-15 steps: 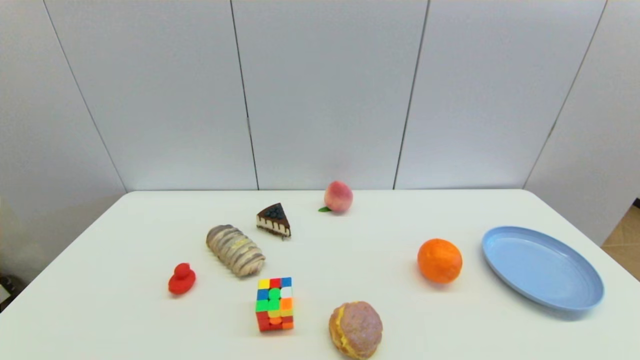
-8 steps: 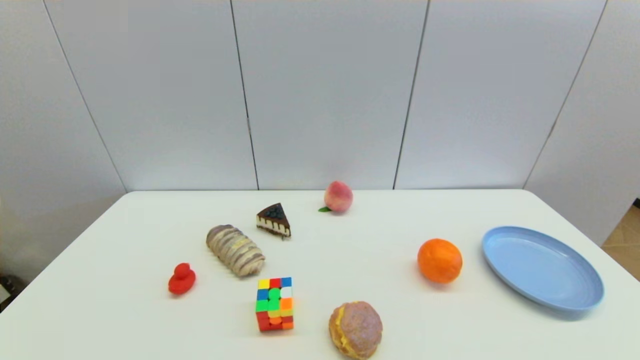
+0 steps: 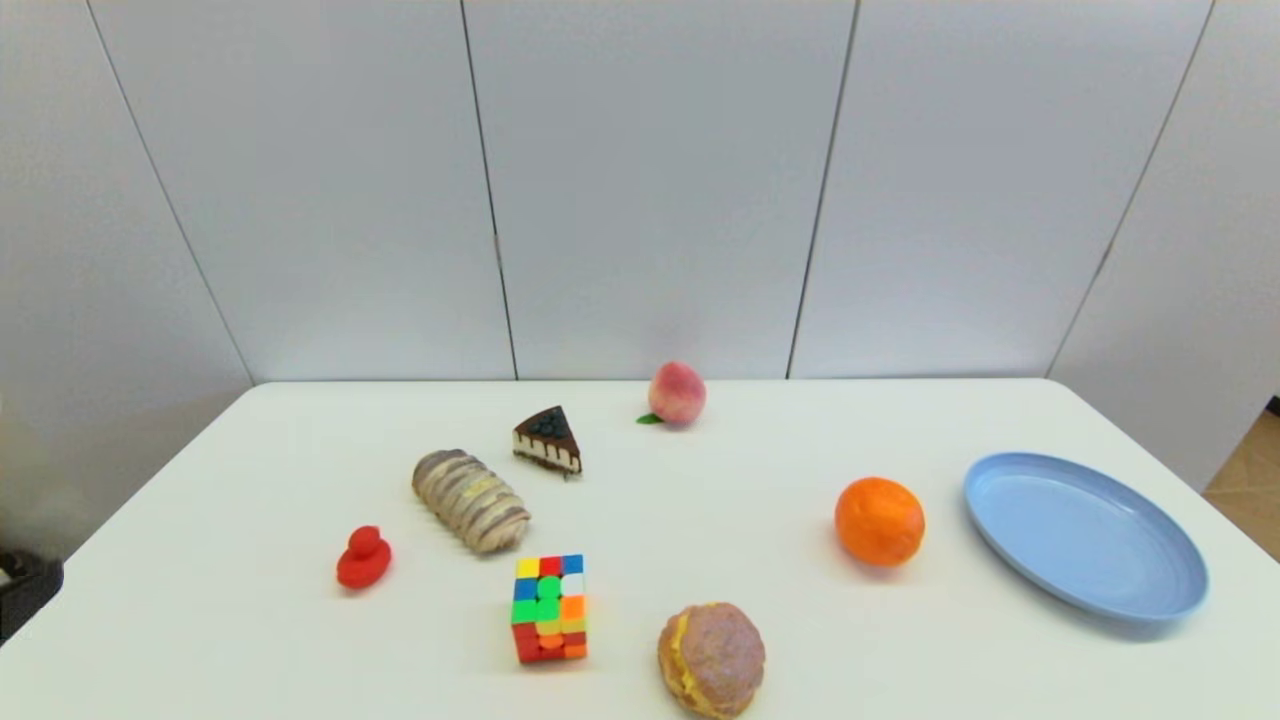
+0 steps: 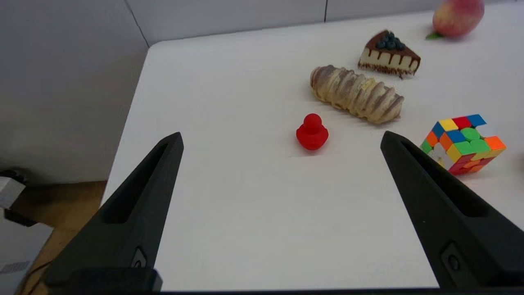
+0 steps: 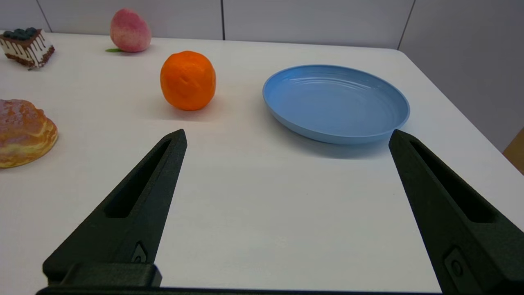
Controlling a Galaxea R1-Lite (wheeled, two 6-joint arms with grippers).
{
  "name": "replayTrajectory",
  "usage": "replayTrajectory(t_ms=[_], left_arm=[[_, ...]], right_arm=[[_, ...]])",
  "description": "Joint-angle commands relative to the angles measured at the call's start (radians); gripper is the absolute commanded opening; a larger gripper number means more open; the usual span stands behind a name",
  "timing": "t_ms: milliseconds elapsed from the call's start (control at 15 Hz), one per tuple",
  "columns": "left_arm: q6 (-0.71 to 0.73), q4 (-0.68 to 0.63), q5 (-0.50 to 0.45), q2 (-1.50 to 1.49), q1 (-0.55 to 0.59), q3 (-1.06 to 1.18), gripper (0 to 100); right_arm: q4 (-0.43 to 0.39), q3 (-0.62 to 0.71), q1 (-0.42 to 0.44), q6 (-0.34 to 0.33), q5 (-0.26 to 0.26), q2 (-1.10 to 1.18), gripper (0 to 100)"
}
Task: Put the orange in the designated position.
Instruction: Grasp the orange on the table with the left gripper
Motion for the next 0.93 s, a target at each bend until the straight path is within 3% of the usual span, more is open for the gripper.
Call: replayTrajectory(t_ms=[67, 400, 667, 933], left_arm=[[0.111, 0.185, -0.046, 0.446, -0.108, -0.304, 100], [0.120, 0.191, -0.058, 0.745, -0.259, -0.463, 100], [0.219, 0.193, -0.142, 0.975, -0.360, -0.658, 100], [0.350, 0.193, -0.285, 1.178, -0.438, -0.839, 100]], right_arm=[[-0.001, 0.000, 0.000, -0.001, 0.001, 0.001, 100], [-0.001, 0.000, 0.000, -0.001, 0.001, 0.001, 100], [-0.001, 0.000, 0.000, -0.001, 0.001, 0.001, 100], [-0.001, 0.000, 0.000, -0.001, 0.001, 0.001, 100]])
